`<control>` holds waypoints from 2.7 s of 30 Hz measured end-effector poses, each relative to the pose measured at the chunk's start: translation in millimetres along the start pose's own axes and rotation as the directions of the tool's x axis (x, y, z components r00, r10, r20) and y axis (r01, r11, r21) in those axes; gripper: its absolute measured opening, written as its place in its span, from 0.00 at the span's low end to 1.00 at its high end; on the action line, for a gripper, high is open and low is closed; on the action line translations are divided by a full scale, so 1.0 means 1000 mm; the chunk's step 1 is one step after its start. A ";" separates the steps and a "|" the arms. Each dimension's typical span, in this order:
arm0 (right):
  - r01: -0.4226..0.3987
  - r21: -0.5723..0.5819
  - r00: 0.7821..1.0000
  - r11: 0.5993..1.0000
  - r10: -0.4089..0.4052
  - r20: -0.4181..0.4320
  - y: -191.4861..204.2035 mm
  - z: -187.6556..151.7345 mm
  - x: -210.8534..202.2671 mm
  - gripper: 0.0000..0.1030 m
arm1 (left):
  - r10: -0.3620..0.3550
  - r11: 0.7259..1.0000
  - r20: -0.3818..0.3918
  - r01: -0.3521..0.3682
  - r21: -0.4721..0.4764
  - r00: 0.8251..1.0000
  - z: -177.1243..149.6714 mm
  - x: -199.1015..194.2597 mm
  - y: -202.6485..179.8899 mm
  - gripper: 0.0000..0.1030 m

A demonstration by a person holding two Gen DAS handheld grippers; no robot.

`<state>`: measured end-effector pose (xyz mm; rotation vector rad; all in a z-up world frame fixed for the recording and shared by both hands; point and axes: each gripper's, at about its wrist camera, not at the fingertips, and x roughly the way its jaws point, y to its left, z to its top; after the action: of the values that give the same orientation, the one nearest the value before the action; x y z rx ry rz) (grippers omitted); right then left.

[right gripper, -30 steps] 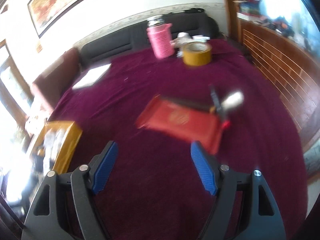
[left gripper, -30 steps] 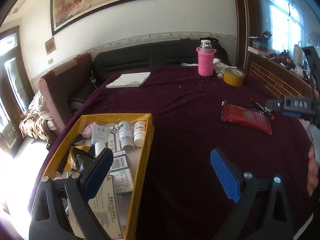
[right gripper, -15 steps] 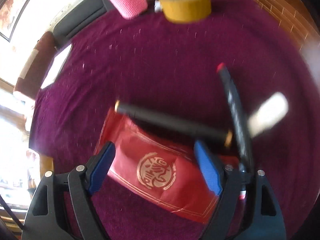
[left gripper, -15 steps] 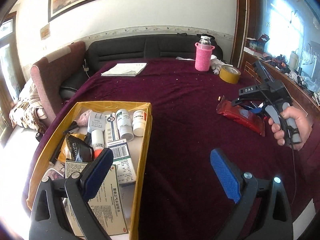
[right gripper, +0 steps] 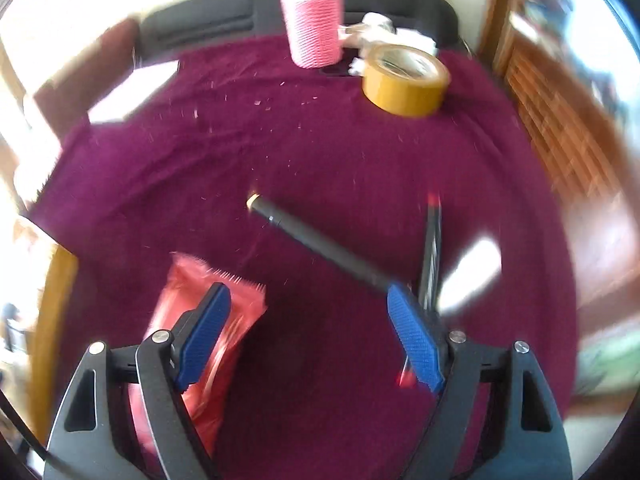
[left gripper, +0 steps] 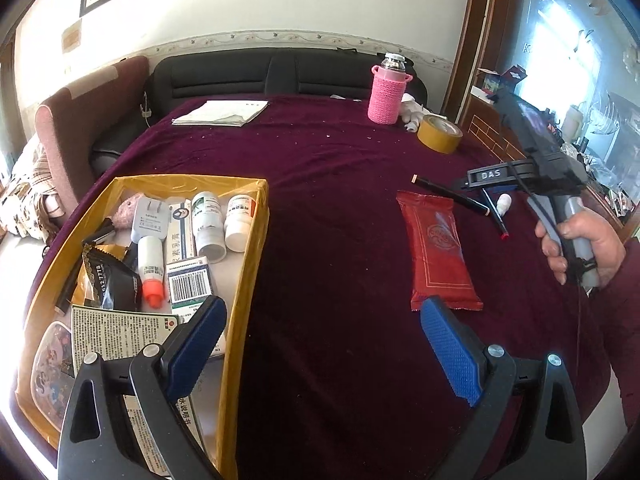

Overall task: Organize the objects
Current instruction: 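Move the right gripper to the black marker beside the red snack packet, then grasp the black marker with the right gripper while the left grasps the red snack packet, then lower the red packet into the tray with the left while the right lowers the marker there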

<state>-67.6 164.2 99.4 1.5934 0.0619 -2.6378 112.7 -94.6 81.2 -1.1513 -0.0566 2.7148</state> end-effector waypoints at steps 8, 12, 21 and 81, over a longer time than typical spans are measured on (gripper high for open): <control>0.028 -0.029 0.992 0.999 -0.031 -0.122 -0.014 0.028 0.052 0.34 | 0.011 1.000 0.002 -0.011 -0.003 1.000 0.004 -0.005 0.005 0.93; -0.005 0.031 0.988 1.000 0.010 -0.157 -0.018 0.020 0.044 0.13 | -0.062 0.998 -0.042 0.061 -0.021 0.997 0.012 0.007 -0.003 0.93; -0.110 0.139 0.978 0.984 0.132 -0.160 -0.050 -0.057 0.001 0.12 | -0.094 0.986 -0.107 0.107 0.125 0.990 0.036 0.070 -0.079 0.92; -0.466 -0.092 0.881 0.880 0.471 0.038 0.153 -0.069 -0.115 0.12 | 0.049 0.998 0.170 -0.042 -0.048 0.984 0.054 -0.032 0.095 0.41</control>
<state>57.3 19.3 168.9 1.2994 -0.1952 -2.2694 80.8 -192.2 131.1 -0.9386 -0.1166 2.8606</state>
